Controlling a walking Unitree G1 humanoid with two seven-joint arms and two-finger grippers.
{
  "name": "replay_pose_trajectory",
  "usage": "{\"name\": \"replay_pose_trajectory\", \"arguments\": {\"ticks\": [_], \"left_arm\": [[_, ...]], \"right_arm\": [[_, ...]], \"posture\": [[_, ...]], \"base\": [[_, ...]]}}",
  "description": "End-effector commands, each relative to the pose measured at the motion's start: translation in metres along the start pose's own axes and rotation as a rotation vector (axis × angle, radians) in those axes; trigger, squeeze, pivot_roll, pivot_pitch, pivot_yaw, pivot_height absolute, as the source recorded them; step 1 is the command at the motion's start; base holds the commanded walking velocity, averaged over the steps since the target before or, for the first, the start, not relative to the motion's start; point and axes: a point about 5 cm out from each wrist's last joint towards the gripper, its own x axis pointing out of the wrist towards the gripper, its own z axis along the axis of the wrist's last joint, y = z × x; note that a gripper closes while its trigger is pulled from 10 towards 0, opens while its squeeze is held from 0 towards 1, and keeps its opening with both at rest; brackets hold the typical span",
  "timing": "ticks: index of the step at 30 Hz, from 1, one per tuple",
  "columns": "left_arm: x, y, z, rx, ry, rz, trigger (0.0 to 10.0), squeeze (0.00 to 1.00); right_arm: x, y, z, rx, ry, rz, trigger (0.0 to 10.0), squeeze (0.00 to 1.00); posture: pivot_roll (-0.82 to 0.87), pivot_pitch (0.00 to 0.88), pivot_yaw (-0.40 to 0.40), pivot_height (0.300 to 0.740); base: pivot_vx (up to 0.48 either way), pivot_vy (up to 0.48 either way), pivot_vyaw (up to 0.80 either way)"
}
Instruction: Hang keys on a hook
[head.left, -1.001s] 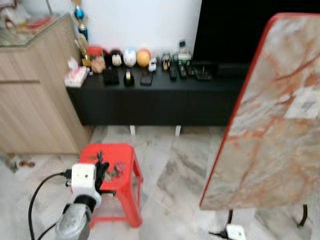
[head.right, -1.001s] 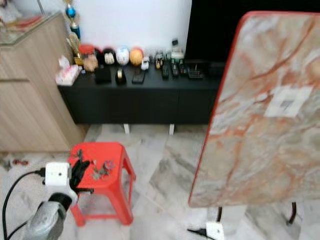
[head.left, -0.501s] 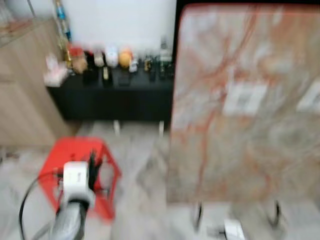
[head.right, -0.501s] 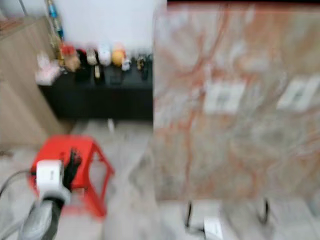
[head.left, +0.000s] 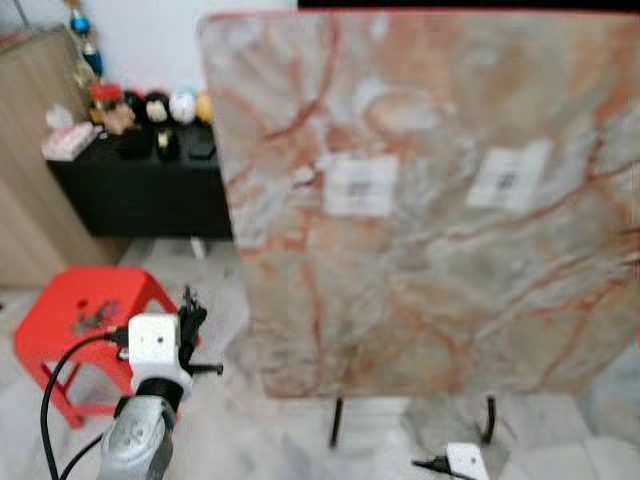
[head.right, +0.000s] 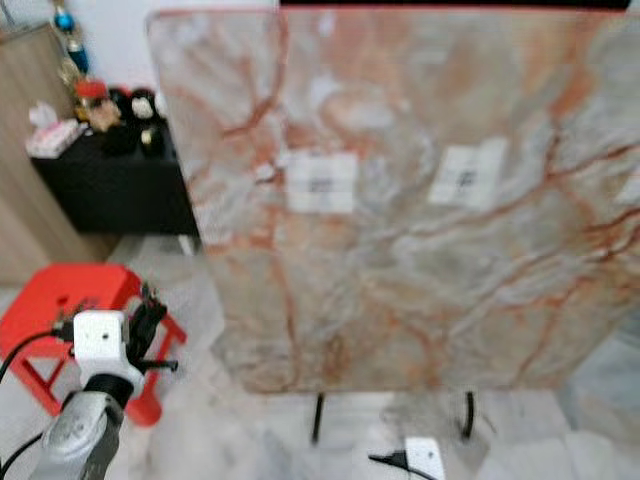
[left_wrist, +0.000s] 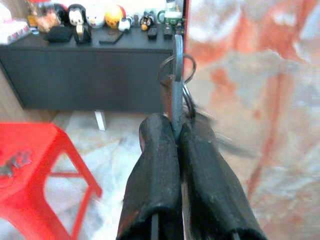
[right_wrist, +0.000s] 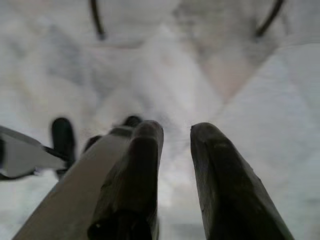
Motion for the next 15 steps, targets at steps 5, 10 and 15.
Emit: {"name": "replay_pose_trajectory", "arguments": {"ticks": [5, 10, 15], "left_arm": [[0.006, 0.003, 0.001, 0.005, -0.01, 0.028, 10.0, 0.0], [0.01, -0.002, 0.002, -0.005, -0.018, 0.024, 10.0, 0.0], [0.014, -0.004, 0.002, 0.0, -0.026, 0.04, 10.0, 0.0]], "right_arm": [[0.001, 0.005, 0.001, -0.001, -0.002, 0.012, 10.0, 0.0], [0.001, 0.005, 0.003, -0.013, -0.005, 0.014, 10.0, 0.0], [0.001, 0.005, 0.007, -0.067, 0.0, 0.032, 10.0, 0.0]], "posture": [[0.04, 0.0, -0.036, 0.74], [0.02, 0.0, -0.049, 0.74], [0.03, 0.0, -0.076, 0.74]], "base": [[0.0, -0.452, 0.0], [0.0, -0.439, 0.0], [0.0, -0.422, 0.0]]}}
